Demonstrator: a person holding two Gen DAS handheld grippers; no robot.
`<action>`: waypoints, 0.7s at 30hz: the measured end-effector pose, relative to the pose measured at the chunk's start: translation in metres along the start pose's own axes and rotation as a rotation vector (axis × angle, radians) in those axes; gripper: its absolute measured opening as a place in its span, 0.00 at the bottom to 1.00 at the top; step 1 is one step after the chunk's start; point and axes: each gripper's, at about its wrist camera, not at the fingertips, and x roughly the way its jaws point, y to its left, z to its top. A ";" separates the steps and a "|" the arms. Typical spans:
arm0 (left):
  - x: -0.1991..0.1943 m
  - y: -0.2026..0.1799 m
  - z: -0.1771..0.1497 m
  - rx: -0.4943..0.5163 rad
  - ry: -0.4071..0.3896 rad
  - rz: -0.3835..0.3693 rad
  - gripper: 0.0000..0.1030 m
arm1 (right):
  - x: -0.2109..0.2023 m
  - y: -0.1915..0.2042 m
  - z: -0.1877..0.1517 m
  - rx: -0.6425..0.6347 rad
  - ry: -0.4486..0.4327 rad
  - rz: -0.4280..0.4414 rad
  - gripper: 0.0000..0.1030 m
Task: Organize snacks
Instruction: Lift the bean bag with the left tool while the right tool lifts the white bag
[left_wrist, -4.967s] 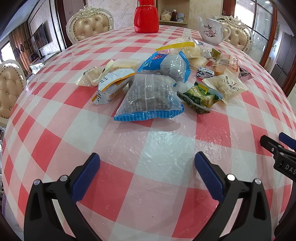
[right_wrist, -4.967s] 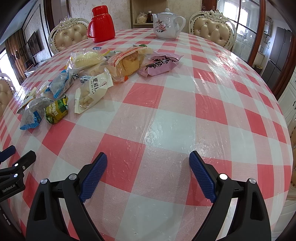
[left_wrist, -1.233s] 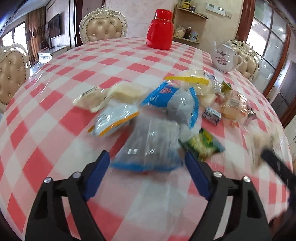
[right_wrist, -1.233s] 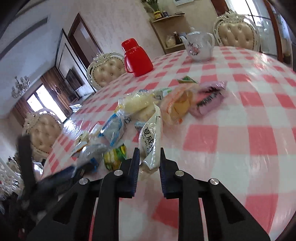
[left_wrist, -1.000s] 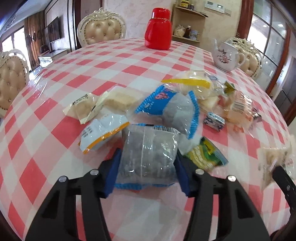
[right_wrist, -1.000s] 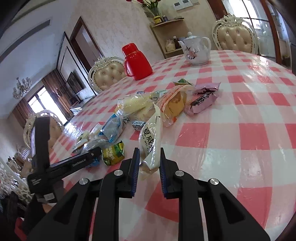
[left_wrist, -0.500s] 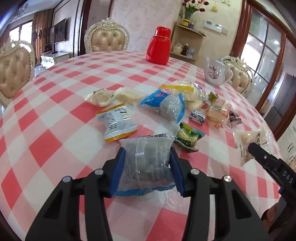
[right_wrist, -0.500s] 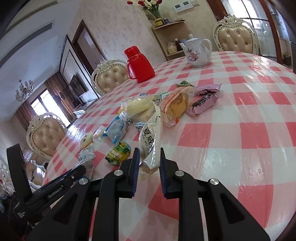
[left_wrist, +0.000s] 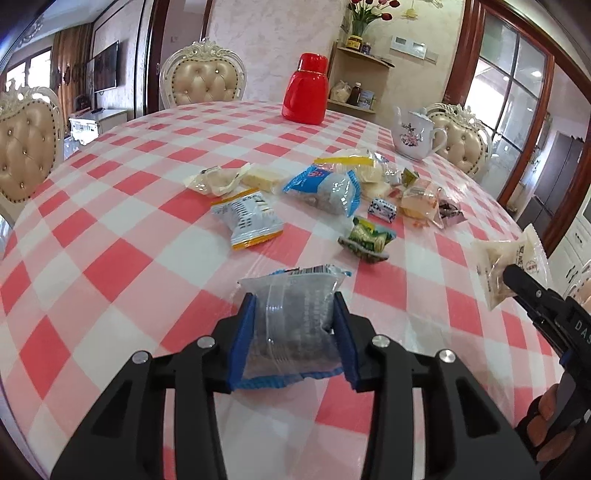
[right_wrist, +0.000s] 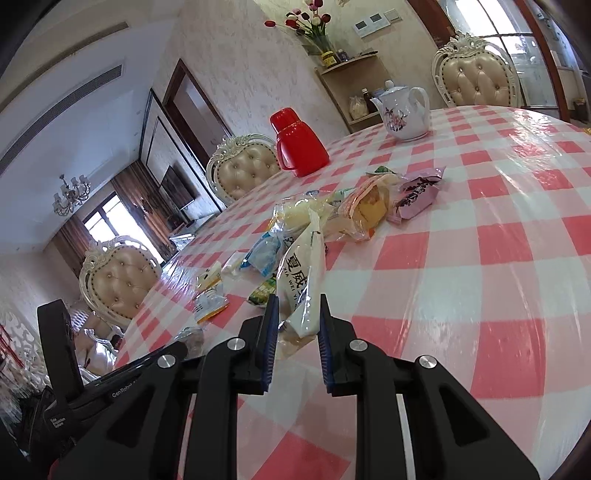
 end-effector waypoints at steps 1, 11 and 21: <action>-0.002 0.002 -0.001 0.000 0.003 0.003 0.40 | 0.000 0.001 -0.002 -0.003 0.007 0.002 0.20; 0.032 0.001 -0.001 0.050 0.187 0.019 0.81 | -0.007 0.012 -0.015 -0.011 0.029 -0.004 0.20; -0.006 0.005 -0.004 0.060 0.087 0.021 0.49 | -0.022 0.030 -0.035 -0.011 0.044 0.046 0.20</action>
